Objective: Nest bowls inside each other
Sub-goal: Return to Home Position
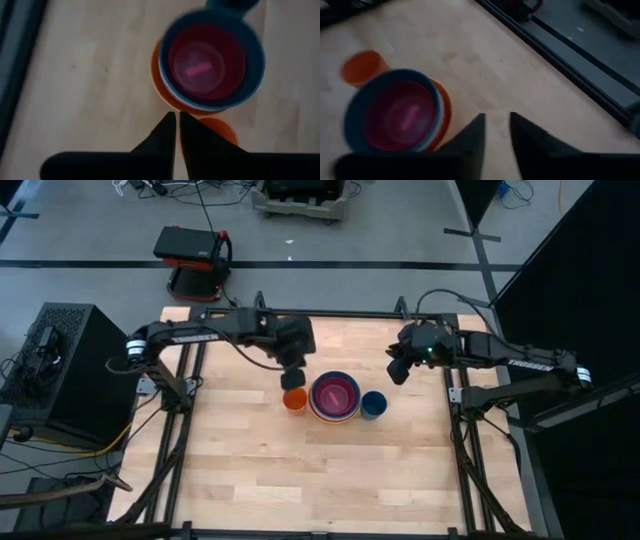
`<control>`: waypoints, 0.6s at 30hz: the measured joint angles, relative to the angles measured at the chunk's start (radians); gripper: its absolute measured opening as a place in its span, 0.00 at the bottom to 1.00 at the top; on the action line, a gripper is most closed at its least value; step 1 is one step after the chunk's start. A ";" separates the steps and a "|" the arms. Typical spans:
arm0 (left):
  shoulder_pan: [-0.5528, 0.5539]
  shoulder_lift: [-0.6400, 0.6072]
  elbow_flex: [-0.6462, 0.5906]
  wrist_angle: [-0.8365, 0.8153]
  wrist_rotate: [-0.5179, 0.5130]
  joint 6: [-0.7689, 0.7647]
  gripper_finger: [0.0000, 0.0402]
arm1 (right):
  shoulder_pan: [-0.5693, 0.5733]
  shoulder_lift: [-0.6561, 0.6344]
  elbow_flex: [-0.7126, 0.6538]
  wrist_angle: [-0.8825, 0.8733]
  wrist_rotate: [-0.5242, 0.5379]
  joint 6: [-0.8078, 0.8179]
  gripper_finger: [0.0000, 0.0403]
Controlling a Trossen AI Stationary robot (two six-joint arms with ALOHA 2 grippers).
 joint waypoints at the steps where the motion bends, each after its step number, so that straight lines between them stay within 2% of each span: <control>1: 0.004 -0.016 0.000 0.006 -0.004 0.003 0.15 | 0.000 -0.011 0.000 0.023 -0.013 -0.007 0.26; 13: 0.048 -0.214 0.000 0.082 -0.049 0.045 0.00 | 0.000 -0.144 -0.001 0.304 -0.164 -0.096 0.00; 18: 0.045 -0.331 -0.062 0.147 -0.052 0.062 0.00 | 0.000 -0.273 -0.001 0.322 -0.177 -0.096 0.00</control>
